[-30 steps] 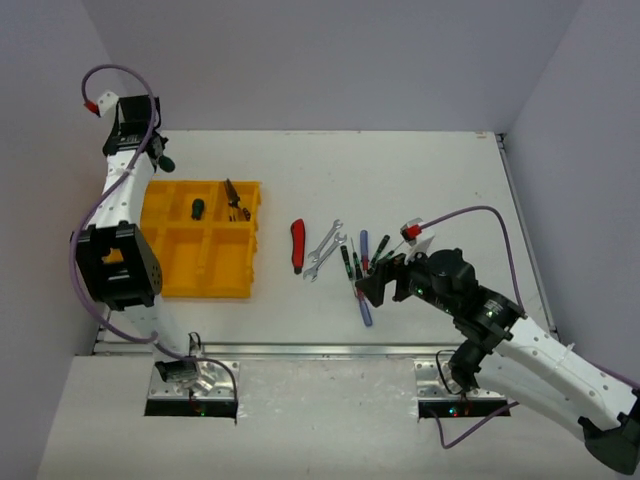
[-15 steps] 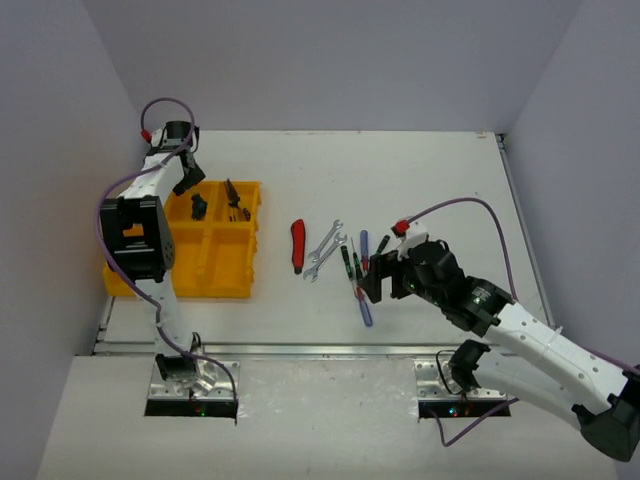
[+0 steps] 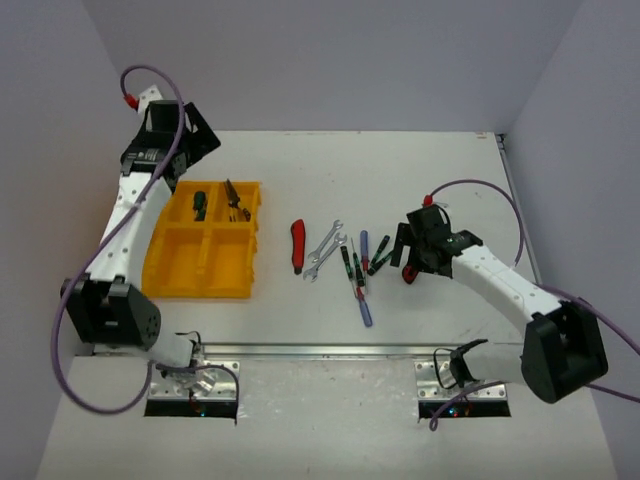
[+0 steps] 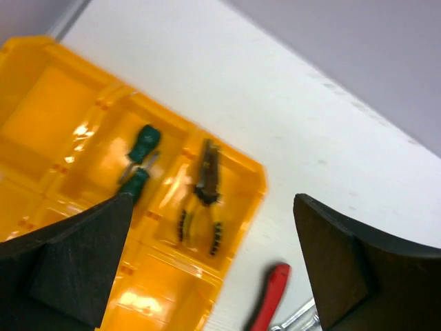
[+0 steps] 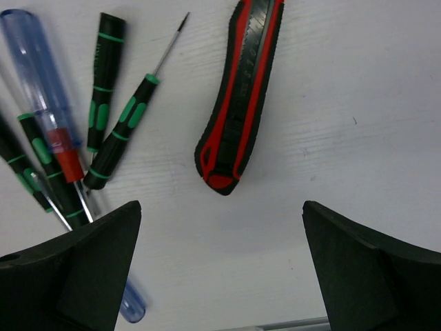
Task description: Sort the tools into containers
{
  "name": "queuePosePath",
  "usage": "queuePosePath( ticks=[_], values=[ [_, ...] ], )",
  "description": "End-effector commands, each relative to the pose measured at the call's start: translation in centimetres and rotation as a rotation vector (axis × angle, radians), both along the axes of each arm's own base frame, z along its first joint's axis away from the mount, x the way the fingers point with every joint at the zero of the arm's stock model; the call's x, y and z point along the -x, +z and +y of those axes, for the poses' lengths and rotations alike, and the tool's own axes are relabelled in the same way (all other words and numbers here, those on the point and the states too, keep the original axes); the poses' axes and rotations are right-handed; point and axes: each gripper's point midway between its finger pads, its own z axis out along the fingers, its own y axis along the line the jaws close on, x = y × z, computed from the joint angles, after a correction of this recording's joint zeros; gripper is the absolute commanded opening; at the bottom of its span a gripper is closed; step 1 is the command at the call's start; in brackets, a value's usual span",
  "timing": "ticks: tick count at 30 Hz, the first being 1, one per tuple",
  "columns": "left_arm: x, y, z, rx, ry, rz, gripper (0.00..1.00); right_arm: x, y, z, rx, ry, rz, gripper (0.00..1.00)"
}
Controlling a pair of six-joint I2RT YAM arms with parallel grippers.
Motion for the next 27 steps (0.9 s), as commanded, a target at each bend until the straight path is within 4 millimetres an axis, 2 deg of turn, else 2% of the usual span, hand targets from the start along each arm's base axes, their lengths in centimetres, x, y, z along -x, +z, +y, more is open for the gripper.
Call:
queuePosePath(
  ticks=[1,2,3,6,9,10,11,12,14,17,19,20,23,24,27],
  values=[
    [6.7,2.4,-5.8,0.027,-0.206,-0.132,1.0,-2.1,-1.1,-2.2,0.051,-0.108,0.036,0.99],
    [7.7,1.8,-6.3,0.042,-0.233,-0.144,1.0,-2.3,-2.0,-2.4,0.056,-0.109,0.056,0.98],
    [8.6,2.5,-6.5,0.05,-0.247,-0.184,1.0,-2.7,-2.5,-2.5,0.056,-0.116,0.062,0.97],
    [11.3,-1.2,-7.2,0.07,-0.303,-0.139,1.0,-3.8,-4.1,-2.0,0.017,-0.096,0.086,0.87],
    [12.7,-3.0,-7.8,0.075,-0.359,-0.11,1.0,-5.0,-5.2,-1.8,-0.013,-0.09,0.083,0.76],
    [12.8,-2.8,-7.8,0.073,-0.362,-0.115,1.0,-5.1,-5.6,-1.6,-0.03,-0.08,0.088,0.73],
    [13.2,-3.8,-8.2,0.086,-0.384,-0.096,1.0,-5.3,-6.0,-1.4,-0.041,-0.069,0.092,0.69],
    [13.4,-4.0,-8.4,0.091,-0.398,-0.095,1.0,-5.5,-6.6,-1.0,-0.055,-0.055,0.089,0.6],
    [13.9,-5.4,-9.7,0.13,-0.458,-0.08,1.0,-5.0,-7.5,-0.9,-0.063,-0.042,0.099,0.5],
    [14.1,-6.3,-11.1,0.172,-0.511,-0.084,1.0,-4.9,-7.6,-0.4,-0.093,-0.024,0.076,0.3],
    [14.3,-7.0,-12.8,0.223,-0.571,-0.082,1.0,-4.5,-6.9,-0.2,-0.116,-0.012,0.039,0.16],
    [14.5,-7.1,-13.4,0.247,-0.595,-0.078,1.0,-4.1,-7.0,-0.3,-0.118,-0.009,0.04,0.13],
    [15.0,-5.8,-17.4,0.362,-0.753,-0.159,1.0,-3.6,-3.0,1.9,-0.165,0.093,-0.09,0.06],
    [15.9,-5.0,-19.5,0.419,-0.847,-0.189,1.0,-3.3,-2.0,2.7,-0.161,0.147,-0.126,0.05],
    [16.8,-1.9,-23.3,0.544,-0.976,-0.317,1.0,-1.7,2.1,8.1,-0.185,0.387,-0.257,0.03]
  ],
)
